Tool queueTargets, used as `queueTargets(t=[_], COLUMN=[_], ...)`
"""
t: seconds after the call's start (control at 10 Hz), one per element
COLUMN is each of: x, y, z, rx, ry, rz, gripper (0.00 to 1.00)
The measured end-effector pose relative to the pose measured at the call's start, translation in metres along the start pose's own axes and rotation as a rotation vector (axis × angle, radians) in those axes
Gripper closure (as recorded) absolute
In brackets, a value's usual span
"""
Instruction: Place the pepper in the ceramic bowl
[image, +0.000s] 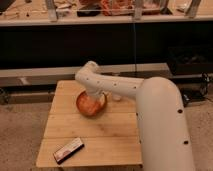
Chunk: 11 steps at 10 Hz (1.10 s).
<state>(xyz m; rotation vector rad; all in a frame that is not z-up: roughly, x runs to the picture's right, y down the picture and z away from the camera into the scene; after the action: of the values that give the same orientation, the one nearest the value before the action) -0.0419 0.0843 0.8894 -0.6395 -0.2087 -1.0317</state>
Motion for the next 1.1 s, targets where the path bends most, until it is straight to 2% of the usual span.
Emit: queueTargets(t=[1.1], x=[-0.0065], y=[-0.0037], z=[0.0038], rx=[0.006], ry=[0.011], rz=[-0.029], gripper=[0.2])
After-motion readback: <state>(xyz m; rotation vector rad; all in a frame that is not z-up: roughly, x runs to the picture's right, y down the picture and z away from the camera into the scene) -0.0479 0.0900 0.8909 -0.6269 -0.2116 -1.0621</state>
